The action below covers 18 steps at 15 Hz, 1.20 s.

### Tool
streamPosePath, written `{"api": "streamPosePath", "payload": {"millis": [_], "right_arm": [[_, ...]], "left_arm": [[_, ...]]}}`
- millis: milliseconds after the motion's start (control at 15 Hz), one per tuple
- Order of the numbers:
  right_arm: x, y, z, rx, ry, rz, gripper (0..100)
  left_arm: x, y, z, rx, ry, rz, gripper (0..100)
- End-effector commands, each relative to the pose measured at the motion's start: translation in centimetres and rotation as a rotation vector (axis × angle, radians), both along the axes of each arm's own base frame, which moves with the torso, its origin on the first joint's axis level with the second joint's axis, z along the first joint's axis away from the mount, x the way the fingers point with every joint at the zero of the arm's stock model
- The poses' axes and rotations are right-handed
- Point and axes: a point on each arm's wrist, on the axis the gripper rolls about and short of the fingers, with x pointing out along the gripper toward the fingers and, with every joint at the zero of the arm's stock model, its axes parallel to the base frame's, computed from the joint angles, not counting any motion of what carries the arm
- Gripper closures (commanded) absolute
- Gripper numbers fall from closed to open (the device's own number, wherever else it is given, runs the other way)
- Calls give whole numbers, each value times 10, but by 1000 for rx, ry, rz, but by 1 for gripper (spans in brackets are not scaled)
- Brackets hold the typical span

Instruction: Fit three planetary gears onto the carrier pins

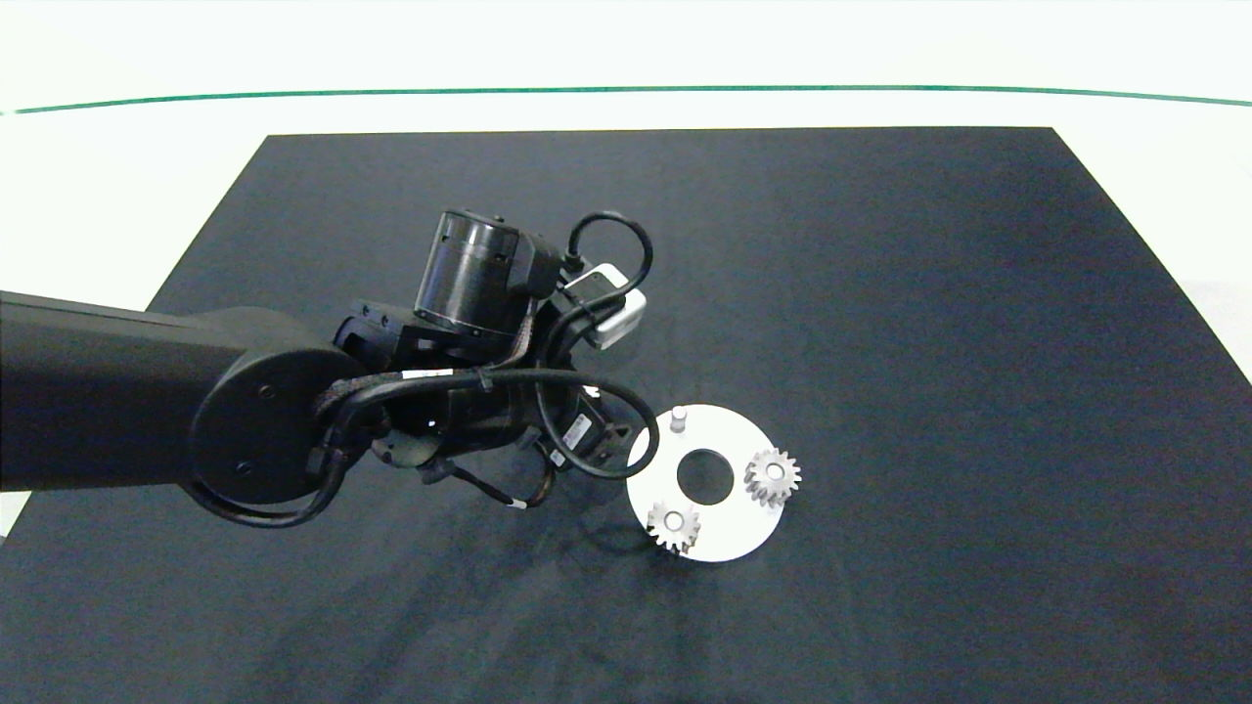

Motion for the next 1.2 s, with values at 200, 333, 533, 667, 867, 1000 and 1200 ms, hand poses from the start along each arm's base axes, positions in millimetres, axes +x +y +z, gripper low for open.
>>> {"api": "streamPosePath", "payload": {"millis": [200,333,533,667,867,1000,1200], "right_arm": [[0,0,0,-3,2,-2,0],[0,0,0,-3,1,-2,0],[-1,-1,2,1,-6,-2,0],[-1,-1,2,1,-6,-2,0],[-1,-1,2,2,-7,-1,0],[-1,-1,2,1,-6,-2,0],[-1,-1,2,0,-5,-2,0]], "left_arm": [[18,1,-13,15,31,12,0],[19,5,-14,22,35,14,1],[21,9,-15,18,42,7,7],[21,9,-14,16,42,3,10],[21,9,-16,15,50,3,16],[21,10,-20,20,59,4,21],[23,12,-18,15,57,8,27]]}}
